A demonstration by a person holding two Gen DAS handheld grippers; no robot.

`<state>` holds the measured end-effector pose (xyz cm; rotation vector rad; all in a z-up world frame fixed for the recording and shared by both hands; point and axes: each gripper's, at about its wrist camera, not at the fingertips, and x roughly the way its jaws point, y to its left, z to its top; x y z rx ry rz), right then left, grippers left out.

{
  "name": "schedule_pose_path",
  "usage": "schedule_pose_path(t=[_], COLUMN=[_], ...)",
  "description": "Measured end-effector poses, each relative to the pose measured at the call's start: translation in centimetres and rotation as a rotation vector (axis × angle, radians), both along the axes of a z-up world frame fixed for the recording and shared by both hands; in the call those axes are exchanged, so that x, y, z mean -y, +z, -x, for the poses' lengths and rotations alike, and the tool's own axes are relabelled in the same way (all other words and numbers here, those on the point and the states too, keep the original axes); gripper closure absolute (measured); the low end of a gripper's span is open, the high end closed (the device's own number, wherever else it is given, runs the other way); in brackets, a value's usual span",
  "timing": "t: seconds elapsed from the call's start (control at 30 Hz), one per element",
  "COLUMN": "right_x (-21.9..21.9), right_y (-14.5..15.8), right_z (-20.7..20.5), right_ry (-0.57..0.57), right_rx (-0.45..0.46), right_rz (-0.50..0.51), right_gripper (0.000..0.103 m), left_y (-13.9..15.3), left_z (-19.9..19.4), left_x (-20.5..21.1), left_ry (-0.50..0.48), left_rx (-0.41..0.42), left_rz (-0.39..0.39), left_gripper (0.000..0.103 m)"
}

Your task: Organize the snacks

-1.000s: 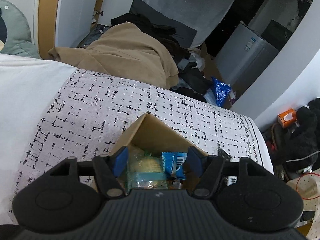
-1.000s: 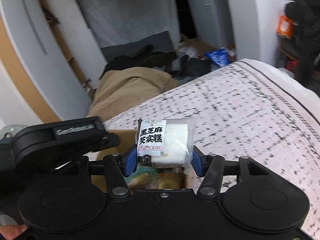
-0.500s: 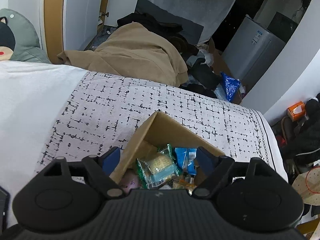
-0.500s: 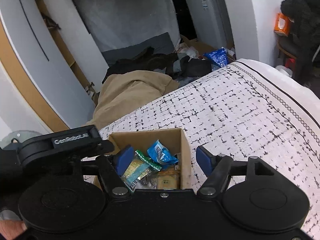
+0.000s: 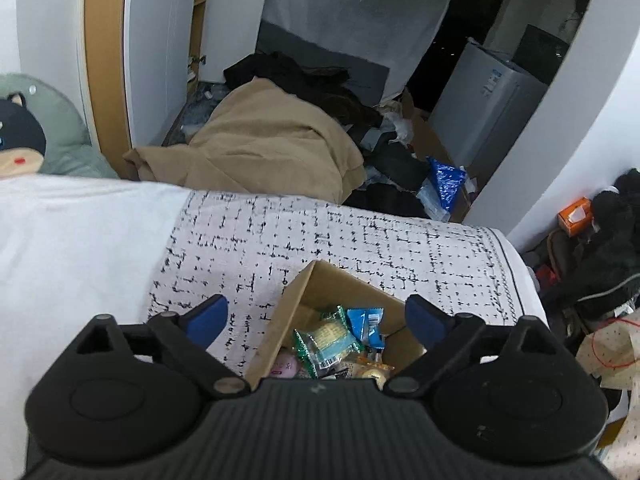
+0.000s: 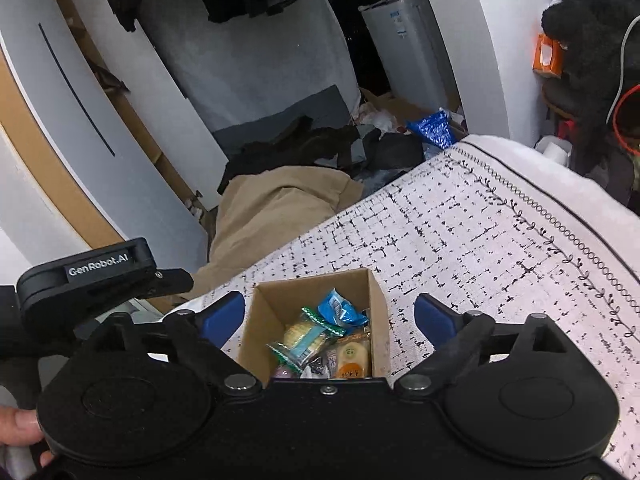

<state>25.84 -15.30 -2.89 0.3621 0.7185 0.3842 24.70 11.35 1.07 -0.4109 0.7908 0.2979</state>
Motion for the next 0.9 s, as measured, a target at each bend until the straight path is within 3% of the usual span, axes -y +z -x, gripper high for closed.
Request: schedule_pose_path(t=[0.17,0.63,0.9], right_x=[0.9,2.7,3.0], right_y=[1.7,4.3,5.3], right_z=[1.9,6.3,8.8], right_ry=[-0.007,0.02,0.02], right_rx=[0.031,0.04,0.045], right_rz=[-0.01,-0.005,0.046], right_gripper=[0.0,0.0,0.0], left_y=[2.1,5.4,6.3], left_z=[2.0,7.4,10.3], left_x=[-0.1,-0.3,-0.2], left_ry=[-0.025,-0.1,-0.146], left_rx=[0.018,0.033,0.051], left_rz=[0.0,-0.031,-0.044], left_gripper=[0.005,0.0,0.0])
